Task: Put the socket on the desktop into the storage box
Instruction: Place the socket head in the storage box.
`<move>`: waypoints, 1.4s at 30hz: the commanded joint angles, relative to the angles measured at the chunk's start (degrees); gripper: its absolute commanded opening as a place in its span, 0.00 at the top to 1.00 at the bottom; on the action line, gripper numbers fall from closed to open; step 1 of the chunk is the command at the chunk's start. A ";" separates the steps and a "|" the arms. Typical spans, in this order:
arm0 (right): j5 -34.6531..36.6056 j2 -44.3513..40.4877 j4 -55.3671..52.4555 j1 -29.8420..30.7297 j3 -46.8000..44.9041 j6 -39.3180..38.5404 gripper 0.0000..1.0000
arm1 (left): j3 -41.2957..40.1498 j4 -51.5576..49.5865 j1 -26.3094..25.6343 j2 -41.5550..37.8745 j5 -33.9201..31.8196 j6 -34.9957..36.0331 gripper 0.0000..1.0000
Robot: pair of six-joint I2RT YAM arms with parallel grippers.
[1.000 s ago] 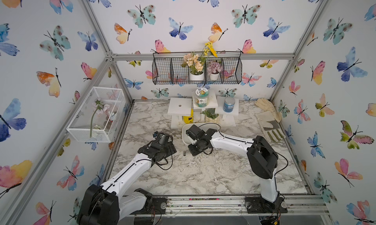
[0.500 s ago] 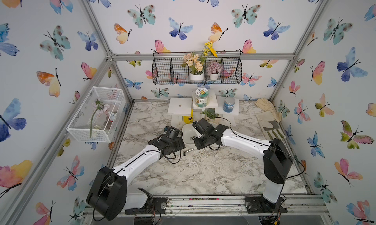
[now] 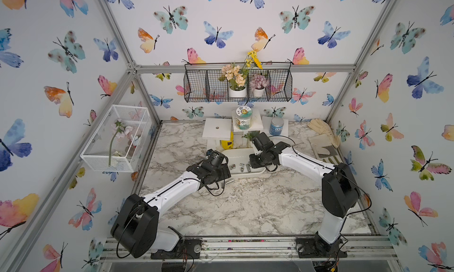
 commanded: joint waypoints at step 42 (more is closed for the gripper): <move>3.04 2.15 3.77 -3.69 -0.72 2.32 0.70 | -4.28 -3.42 2.20 -5.30 -2.93 0.42 0.28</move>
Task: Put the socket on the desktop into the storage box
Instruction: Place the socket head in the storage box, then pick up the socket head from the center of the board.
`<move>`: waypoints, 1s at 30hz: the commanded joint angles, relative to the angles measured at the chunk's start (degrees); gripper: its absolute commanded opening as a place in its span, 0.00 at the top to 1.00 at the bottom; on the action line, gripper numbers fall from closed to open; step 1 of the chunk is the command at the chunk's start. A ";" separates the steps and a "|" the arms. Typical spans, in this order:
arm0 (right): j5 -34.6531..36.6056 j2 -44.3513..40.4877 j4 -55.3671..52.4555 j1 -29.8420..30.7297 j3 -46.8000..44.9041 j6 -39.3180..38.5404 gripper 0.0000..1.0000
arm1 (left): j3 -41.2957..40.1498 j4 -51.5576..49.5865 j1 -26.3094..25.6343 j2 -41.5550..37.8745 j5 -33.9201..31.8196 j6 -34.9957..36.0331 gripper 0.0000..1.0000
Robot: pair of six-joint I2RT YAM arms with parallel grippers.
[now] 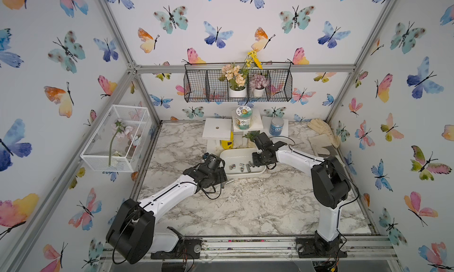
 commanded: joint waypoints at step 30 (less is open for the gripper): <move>-17.57 -18.42 8.42 11.78 -11.63 -3.49 0.63 | -1.03 -8.70 13.84 -2.06 -4.86 2.90 0.37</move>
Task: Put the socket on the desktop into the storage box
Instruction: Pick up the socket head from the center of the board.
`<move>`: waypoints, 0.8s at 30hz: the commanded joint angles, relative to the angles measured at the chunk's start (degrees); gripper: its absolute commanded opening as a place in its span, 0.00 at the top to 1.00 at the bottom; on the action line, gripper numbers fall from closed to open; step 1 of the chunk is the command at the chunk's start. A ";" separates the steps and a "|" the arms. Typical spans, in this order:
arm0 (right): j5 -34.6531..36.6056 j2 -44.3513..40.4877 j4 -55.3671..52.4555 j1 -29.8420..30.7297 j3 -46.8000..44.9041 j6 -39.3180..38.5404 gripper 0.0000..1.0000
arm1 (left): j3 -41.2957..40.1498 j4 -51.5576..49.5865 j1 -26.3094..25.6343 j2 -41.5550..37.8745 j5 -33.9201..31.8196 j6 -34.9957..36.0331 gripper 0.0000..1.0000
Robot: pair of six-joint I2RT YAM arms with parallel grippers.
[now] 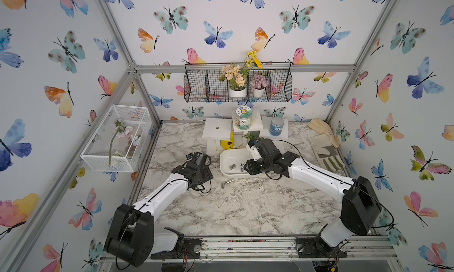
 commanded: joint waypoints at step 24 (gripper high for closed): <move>-2.28 3.88 2.78 8.01 3.29 -0.20 0.63 | -3.16 3.11 11.40 8.94 0.82 7.18 0.63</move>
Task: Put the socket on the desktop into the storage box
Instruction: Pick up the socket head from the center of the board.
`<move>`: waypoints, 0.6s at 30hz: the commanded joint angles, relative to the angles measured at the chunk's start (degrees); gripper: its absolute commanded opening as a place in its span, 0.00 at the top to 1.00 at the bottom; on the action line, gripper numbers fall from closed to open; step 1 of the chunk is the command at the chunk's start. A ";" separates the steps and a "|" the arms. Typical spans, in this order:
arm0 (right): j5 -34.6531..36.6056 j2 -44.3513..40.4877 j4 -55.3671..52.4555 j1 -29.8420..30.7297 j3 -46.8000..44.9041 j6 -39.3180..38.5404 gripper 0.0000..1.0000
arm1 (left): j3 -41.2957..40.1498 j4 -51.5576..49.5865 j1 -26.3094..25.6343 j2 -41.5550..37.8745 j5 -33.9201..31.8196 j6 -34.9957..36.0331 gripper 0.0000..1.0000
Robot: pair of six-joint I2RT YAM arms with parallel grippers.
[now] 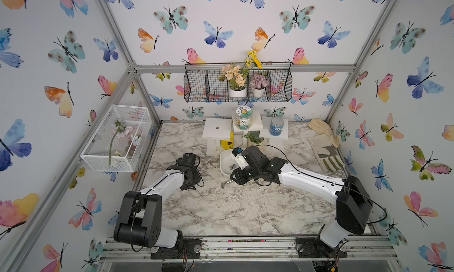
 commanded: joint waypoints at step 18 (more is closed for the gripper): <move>2.06 2.03 -0.60 0.29 2.15 0.17 0.63 | -2.02 3.18 1.18 4.04 2.02 2.23 0.71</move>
